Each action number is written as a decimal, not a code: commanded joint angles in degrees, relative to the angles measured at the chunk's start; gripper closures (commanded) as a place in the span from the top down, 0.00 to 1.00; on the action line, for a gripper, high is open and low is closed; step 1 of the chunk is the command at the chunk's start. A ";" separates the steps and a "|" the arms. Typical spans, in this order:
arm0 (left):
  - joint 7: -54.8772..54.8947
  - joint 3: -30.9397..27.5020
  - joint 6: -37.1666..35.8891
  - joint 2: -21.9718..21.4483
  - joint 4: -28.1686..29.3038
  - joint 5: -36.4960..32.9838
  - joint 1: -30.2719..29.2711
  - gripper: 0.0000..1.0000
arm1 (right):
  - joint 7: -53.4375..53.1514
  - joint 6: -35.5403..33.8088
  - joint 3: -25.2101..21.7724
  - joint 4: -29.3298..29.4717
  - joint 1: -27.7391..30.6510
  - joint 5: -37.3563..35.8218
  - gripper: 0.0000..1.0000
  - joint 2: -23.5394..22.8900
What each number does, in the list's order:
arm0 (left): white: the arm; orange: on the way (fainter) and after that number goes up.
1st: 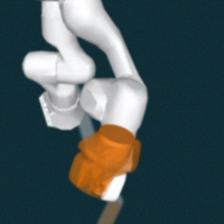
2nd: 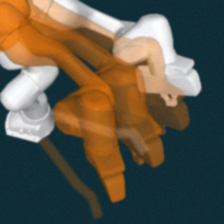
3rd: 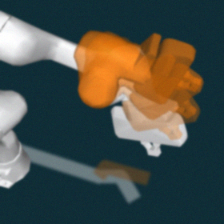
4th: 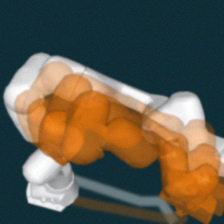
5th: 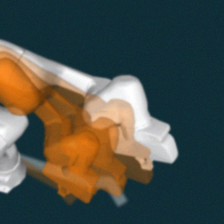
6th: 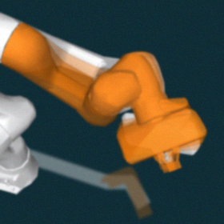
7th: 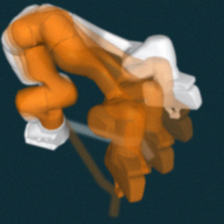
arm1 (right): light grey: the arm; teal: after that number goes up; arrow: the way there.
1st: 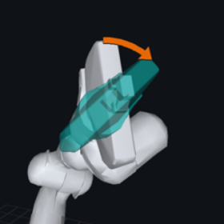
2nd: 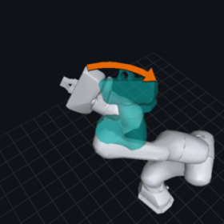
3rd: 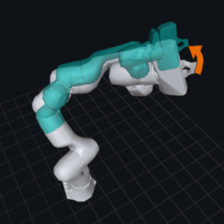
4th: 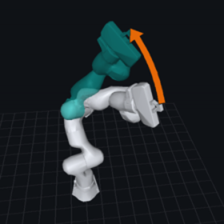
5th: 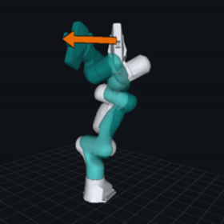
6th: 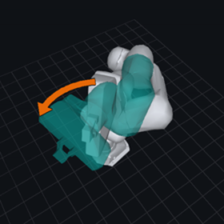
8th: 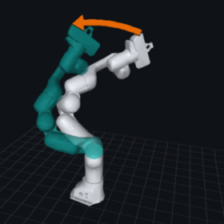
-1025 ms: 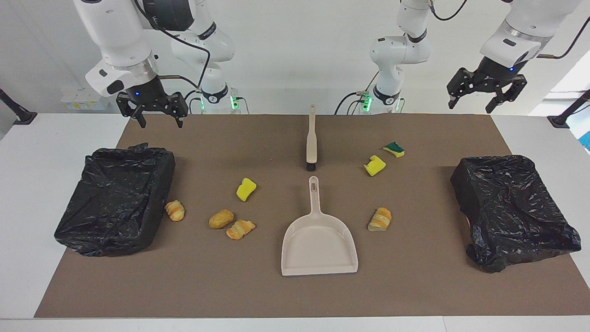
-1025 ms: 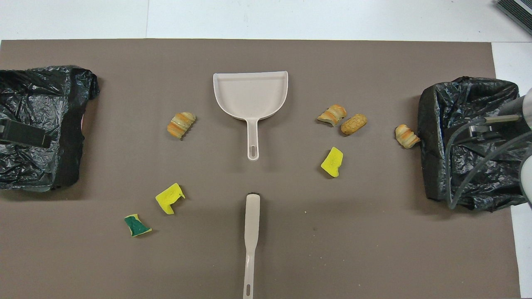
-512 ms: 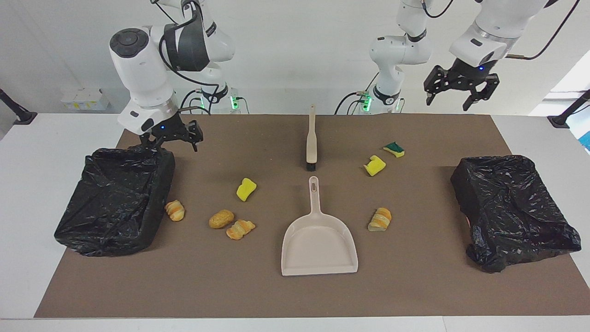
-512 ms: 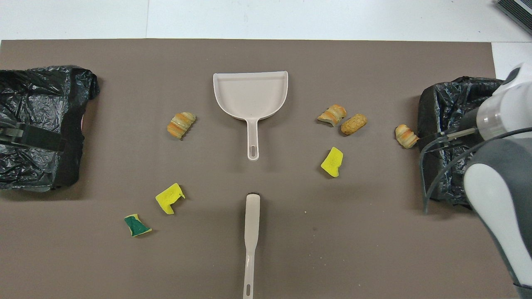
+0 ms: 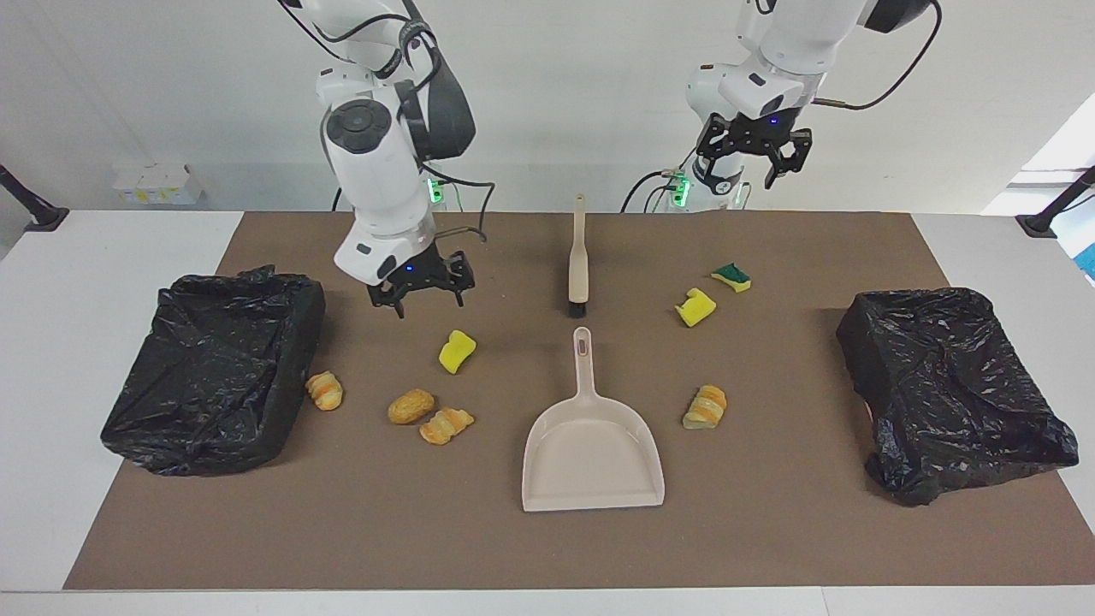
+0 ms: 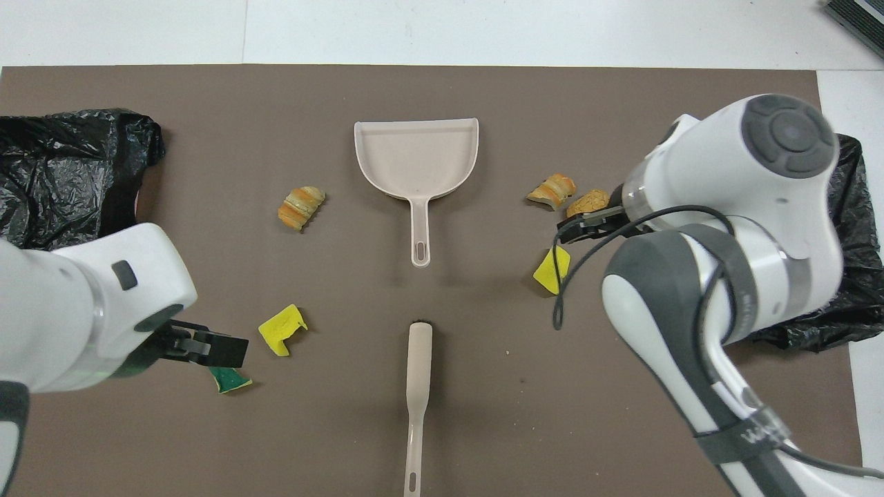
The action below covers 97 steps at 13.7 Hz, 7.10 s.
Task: Sweep and dump trash in bin
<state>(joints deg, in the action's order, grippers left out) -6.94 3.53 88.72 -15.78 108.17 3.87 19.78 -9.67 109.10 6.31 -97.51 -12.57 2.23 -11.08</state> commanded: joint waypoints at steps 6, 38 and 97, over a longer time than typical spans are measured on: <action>-13.36 -0.89 15.76 -2.94 17.15 1.49 14.57 1.00 | -14.48 9.34 -0.07 14.72 -11.67 1.02 1.00 -17.99; -19.25 -0.98 37.85 7.96 32.20 1.84 31.90 0.10 | 29.94 -7.49 -0.24 5.50 -0.01 -1.00 0.00 -6.06; -9.54 -0.71 36.34 12.62 24.72 8.61 11.50 0.00 | 73.30 6.56 -0.24 -14.11 -3.61 -10.93 0.00 0.80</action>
<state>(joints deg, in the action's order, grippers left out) -23.22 3.33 124.32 -3.57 133.73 11.09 29.42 64.32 114.59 5.96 -109.77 -15.95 -8.16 -11.59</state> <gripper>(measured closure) 0.744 0.687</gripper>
